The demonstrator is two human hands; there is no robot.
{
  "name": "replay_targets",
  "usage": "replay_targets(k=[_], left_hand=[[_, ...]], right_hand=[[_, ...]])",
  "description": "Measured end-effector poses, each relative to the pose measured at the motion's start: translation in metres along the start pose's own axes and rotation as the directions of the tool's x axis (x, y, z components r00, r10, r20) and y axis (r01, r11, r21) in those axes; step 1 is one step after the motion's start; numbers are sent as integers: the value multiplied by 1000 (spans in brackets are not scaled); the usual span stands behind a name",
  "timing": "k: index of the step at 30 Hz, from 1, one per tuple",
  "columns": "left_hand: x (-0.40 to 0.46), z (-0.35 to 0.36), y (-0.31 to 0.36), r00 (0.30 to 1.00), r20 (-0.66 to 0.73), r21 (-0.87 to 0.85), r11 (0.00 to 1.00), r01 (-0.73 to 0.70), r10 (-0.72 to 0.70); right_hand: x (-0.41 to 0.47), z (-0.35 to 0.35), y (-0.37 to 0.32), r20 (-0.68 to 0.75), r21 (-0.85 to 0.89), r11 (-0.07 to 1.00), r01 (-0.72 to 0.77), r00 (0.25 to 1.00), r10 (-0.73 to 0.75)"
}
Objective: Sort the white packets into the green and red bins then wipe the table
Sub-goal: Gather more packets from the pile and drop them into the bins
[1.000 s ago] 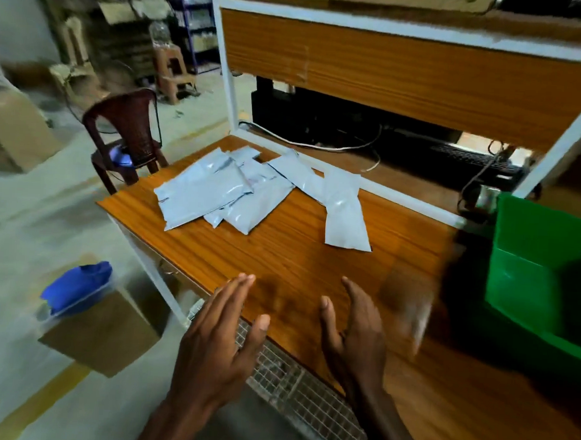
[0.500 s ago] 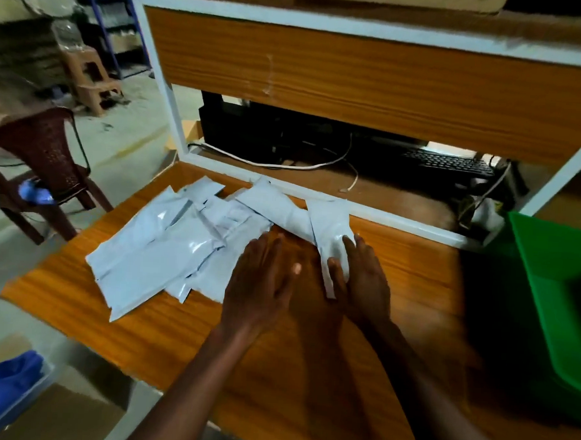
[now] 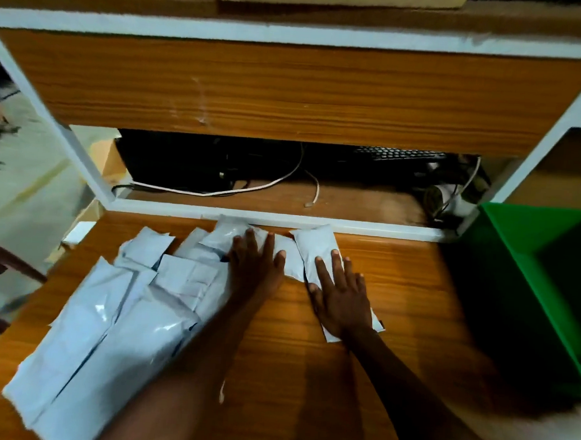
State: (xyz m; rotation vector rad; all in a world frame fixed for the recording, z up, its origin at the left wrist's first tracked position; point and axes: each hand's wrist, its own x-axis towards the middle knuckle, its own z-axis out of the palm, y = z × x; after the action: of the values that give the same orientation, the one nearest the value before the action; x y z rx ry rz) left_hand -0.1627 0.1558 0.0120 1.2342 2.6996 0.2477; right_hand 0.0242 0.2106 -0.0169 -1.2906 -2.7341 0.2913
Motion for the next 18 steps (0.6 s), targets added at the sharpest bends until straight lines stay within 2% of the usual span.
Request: replay_targets(k=[4,8,10,12,14,16,18], left_hand=[[5,3,-10,976,9,45,974,-220,220],[6,-17,-16,862,235,65,878,-475,449],[2,-21,-18,833,224,36,850,-525,505],[-4,-16,-15,859,126,-70,868,-491,496],[-9,-6,-4,916,70,-181,908,-378,395],[-11,9,8,956,37,-173,944,-282,292],[-14,24,15,970,7,-150,959,-240,243]], right_hand=[[-6,0,-2,-19,9,987,-158,987,158],[-19,-6,0,4,10,965,-263,965,263],[-24,-11,5,-8,43,950,-309,951,310],[-25,-17,8,-21,72,942,-327,944,329],[-23,-17,10,3,67,948,-311,950,312],[-22,-10,10,26,53,951,-304,953,303],[-21,-3,9,-9,59,953,-297,955,298]])
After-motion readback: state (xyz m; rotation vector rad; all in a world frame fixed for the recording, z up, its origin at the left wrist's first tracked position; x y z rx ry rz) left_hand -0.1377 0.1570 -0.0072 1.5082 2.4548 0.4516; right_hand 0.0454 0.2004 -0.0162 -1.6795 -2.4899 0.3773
